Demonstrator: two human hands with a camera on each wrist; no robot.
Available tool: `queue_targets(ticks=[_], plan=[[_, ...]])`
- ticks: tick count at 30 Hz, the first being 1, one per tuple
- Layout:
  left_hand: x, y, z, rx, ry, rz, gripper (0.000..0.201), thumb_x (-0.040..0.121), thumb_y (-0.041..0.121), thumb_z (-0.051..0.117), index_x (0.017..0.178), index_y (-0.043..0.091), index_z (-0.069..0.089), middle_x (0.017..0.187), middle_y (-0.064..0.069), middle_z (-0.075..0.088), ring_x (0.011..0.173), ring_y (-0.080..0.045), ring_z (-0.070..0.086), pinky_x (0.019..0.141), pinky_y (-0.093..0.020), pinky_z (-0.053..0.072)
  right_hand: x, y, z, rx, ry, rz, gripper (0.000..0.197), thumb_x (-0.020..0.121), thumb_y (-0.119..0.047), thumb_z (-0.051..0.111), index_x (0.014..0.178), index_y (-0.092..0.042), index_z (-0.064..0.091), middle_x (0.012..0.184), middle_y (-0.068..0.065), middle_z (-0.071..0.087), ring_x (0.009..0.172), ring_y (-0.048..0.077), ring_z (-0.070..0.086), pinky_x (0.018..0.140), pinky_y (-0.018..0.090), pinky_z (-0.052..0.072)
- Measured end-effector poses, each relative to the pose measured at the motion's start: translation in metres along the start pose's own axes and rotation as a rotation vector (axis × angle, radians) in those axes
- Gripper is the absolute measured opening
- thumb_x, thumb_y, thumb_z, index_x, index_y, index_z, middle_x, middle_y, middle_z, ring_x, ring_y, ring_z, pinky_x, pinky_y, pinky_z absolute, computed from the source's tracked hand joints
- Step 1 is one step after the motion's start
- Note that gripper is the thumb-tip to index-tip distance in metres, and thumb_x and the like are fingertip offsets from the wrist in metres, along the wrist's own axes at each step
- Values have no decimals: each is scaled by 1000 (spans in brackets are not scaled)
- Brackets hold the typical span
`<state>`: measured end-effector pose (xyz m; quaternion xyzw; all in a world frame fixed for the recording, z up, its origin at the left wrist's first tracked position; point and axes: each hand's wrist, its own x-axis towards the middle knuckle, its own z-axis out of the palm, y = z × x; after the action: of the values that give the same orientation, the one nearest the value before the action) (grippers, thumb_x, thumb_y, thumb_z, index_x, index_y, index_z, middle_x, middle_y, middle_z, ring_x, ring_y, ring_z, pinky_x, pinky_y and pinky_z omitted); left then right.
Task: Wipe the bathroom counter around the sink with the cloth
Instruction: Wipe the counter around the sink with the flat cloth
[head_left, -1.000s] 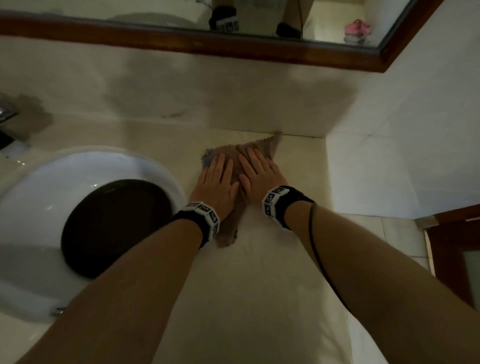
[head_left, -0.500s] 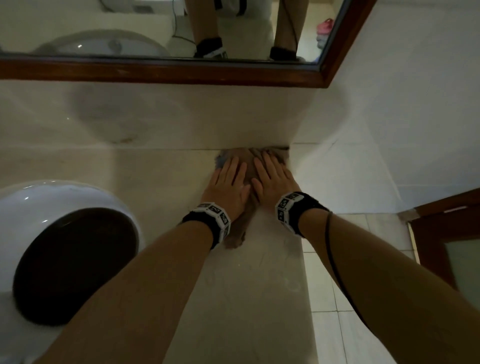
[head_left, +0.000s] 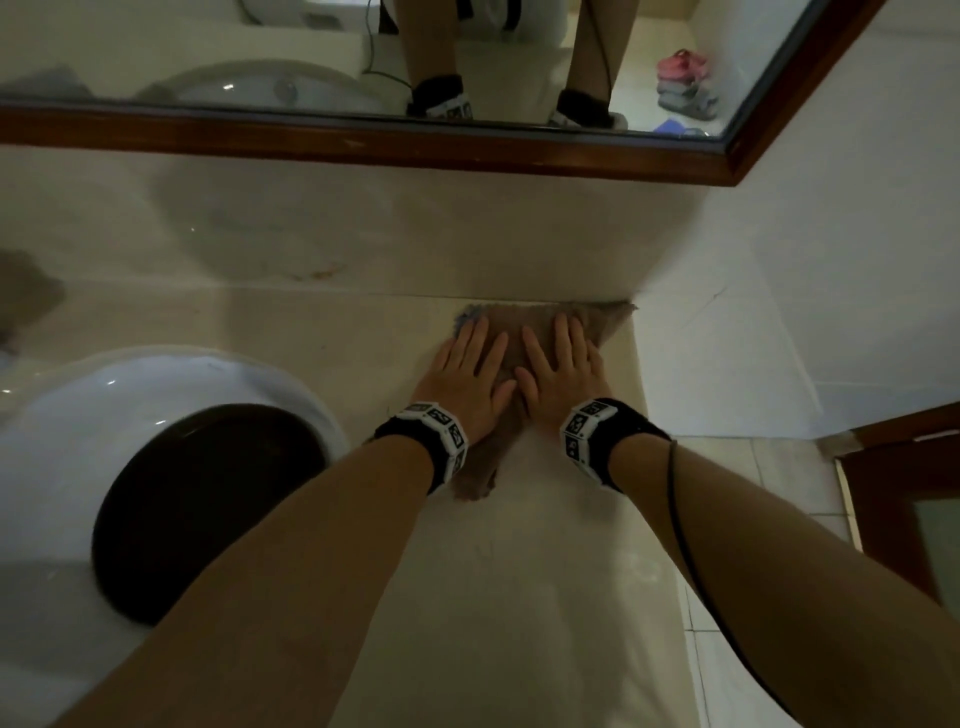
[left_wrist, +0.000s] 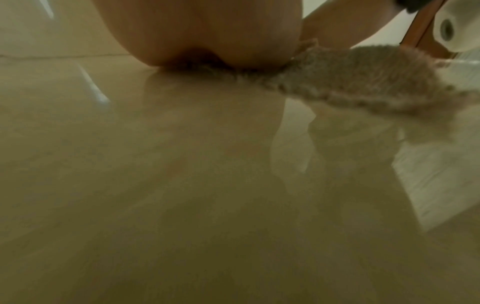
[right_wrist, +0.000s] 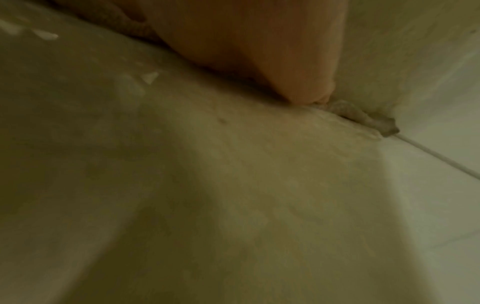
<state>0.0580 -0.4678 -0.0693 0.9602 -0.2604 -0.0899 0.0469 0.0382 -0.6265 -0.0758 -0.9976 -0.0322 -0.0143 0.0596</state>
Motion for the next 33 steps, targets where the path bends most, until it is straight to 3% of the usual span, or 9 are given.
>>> queue_targets(ticks=[4, 6, 9, 16, 20, 23, 28, 33], plan=[[-15, -37, -4, -2, -8, -16, 72, 93, 53, 5, 152, 12, 7, 159, -17, 1, 148, -29, 2, 119, -41, 6, 11, -38, 5, -4, -7, -34, 64, 90, -46, 25, 138, -8, 46, 141, 29, 40, 131, 43, 41, 102, 52, 39], [-20, -57, -5, 2, -12, -20, 66, 99, 49, 17, 152, 12, 4, 160, -15, -4, 148, -28, -1, 120, -40, 3, 19, -61, 6, -11, -56, -38, 70, 91, -46, 15, 143, -4, 34, 149, 27, 30, 138, 40, 29, 110, 50, 30], [-28, -88, -7, -1, -1, -38, 66, 100, 47, 21, 152, 12, 1, 160, -15, -7, 148, -27, -5, 120, -39, 1, 31, -96, 6, -1, -98, -27, 75, 89, -46, 5, 146, -1, 25, 154, 22, 20, 143, 35, 19, 115, 47, 21], [-53, -156, -10, -43, 26, -96, 65, 100, 47, 22, 152, 13, 1, 160, -14, -7, 148, -27, -6, 119, -38, 0, 60, -168, 11, 8, -142, -65, 62, 91, -38, 27, 133, 3, 49, 138, 26, 47, 126, 41, 48, 98, 52, 44], [-69, -201, -12, -55, 32, -134, 66, 100, 48, 21, 152, 13, 2, 159, -15, -6, 147, -29, -5, 119, -40, 1, 74, -213, 15, 20, -139, -125, 65, 92, -41, 20, 140, -2, 40, 145, 22, 40, 133, 39, 39, 105, 50, 36], [-86, -244, -12, -48, 68, -158, 67, 99, 50, 22, 152, 11, 7, 159, -16, -1, 148, -31, -1, 119, -41, 2, 87, -251, 20, 1, -184, -167, 63, 93, -41, 23, 139, -5, 43, 143, 20, 44, 131, 37, 42, 103, 48, 38], [-105, -294, -18, -67, 65, -184, 81, 85, 58, -1, 151, 12, 13, 159, -18, 6, 147, -33, 6, 118, -43, 6, 101, -297, 27, 3, -181, -239, 63, 93, -44, 21, 142, -10, 39, 148, 16, 39, 136, 35, 37, 106, 47, 34], [-100, -285, -16, -113, 89, -215, 70, 93, 51, 18, 144, 8, 38, 150, -26, 30, 138, -43, 31, 111, -52, 28, 102, -292, 26, 12, -183, -227, 58, 91, -39, 29, 134, -7, 51, 138, 17, 51, 125, 35, 50, 95, 47, 46]])
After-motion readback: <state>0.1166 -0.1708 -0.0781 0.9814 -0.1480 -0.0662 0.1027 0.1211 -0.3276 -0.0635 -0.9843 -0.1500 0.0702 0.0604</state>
